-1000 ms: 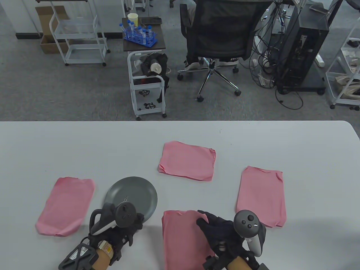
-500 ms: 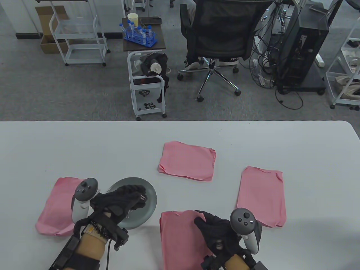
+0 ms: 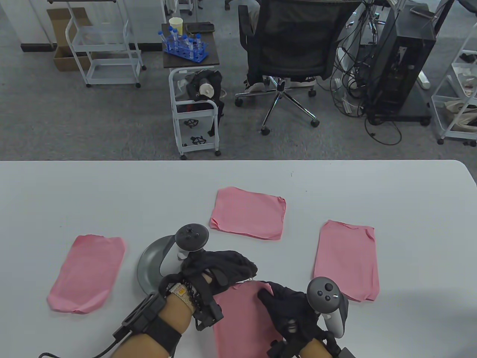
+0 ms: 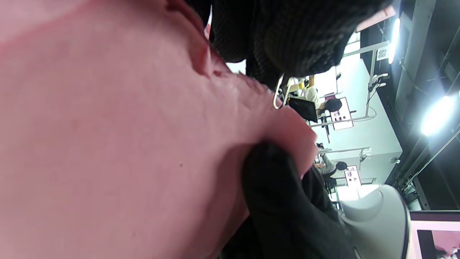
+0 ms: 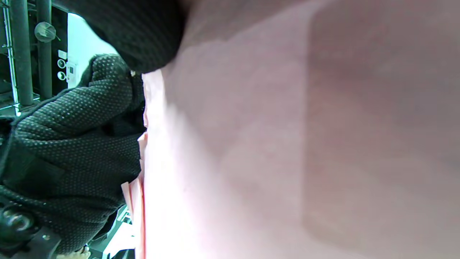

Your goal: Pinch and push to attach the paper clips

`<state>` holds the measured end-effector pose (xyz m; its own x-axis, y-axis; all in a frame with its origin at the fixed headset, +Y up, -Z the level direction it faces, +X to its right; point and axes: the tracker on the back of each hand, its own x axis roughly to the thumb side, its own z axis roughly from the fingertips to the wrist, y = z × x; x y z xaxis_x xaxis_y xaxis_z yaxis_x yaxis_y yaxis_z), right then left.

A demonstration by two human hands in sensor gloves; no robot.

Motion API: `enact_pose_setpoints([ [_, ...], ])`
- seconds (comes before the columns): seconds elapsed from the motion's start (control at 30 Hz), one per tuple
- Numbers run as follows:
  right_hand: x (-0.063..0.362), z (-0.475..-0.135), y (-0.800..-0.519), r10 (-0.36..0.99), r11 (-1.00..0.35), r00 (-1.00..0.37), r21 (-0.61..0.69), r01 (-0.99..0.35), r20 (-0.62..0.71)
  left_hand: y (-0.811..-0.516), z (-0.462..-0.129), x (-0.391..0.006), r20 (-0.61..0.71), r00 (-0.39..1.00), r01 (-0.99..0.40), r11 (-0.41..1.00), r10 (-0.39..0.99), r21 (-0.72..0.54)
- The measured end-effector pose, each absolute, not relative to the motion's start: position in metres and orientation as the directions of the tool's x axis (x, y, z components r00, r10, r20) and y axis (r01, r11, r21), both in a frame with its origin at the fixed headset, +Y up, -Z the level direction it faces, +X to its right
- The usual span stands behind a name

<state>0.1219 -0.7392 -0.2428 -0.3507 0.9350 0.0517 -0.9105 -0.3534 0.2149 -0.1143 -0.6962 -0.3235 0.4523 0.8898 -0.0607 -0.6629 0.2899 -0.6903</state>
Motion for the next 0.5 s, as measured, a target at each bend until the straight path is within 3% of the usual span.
enact_pose_setpoints([
  [0.5,0.1202,-0.2422,-0.739,0.937,-0.349,-0.346,0.23,-0.908,0.056,-0.6954,-0.3258,-0.1102,-0.02,0.472,-0.652,0.334,0.881,-0.681],
])
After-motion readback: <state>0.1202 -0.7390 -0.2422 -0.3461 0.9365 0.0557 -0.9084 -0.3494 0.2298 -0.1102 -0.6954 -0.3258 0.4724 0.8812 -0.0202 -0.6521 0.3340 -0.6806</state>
